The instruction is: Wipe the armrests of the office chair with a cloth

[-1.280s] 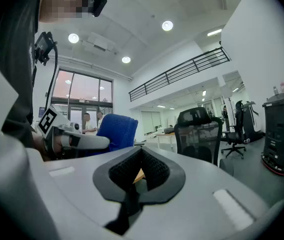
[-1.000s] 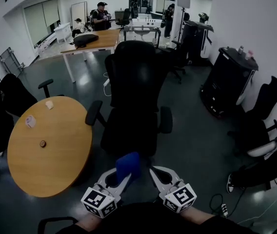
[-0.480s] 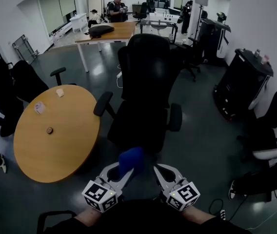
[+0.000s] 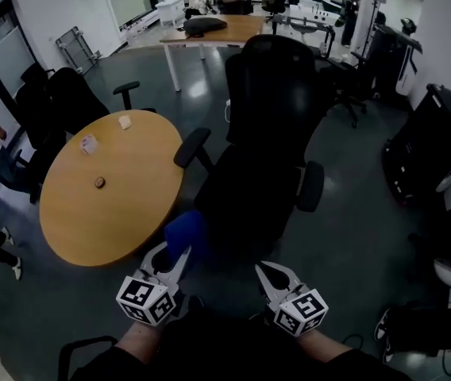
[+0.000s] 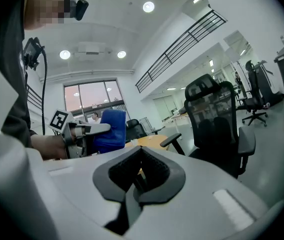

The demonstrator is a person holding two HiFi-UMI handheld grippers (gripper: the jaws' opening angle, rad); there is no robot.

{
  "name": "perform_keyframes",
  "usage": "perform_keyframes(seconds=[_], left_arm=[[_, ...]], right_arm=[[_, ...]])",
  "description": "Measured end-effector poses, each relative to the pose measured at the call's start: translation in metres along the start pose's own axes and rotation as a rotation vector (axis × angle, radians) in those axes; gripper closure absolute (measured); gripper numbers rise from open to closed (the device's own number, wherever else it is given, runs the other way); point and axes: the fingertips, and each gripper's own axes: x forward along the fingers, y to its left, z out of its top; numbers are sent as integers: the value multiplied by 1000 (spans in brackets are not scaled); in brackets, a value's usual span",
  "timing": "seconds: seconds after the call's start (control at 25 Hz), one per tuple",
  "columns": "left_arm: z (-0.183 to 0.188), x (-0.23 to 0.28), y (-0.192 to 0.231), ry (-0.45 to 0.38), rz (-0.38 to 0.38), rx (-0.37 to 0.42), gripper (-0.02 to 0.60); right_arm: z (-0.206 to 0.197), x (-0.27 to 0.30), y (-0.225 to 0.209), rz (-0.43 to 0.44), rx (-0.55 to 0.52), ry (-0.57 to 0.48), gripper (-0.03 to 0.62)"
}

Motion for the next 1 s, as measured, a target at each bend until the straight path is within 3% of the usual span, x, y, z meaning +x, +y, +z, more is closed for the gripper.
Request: perform_keyframes(seconds=[0.16, 0.36, 0.56, 0.8, 1.0], left_arm=[[8, 8, 31, -34, 61, -16, 460], [17, 41, 89, -61, 52, -48, 460], [42, 93, 187, -86, 38, -59, 460], [68, 156, 316, -98, 69, -106, 460], [69, 208, 381, -75, 79, -112, 460]], right_arm=[[1, 14, -14, 7, -16, 38, 591], [5, 61, -33, -41, -27, 63, 591], [13, 147, -54, -122, -55, 98, 591], [22, 264, -49, -147, -74, 178, 591], [23, 326, -56, -155, -91, 227, 591]])
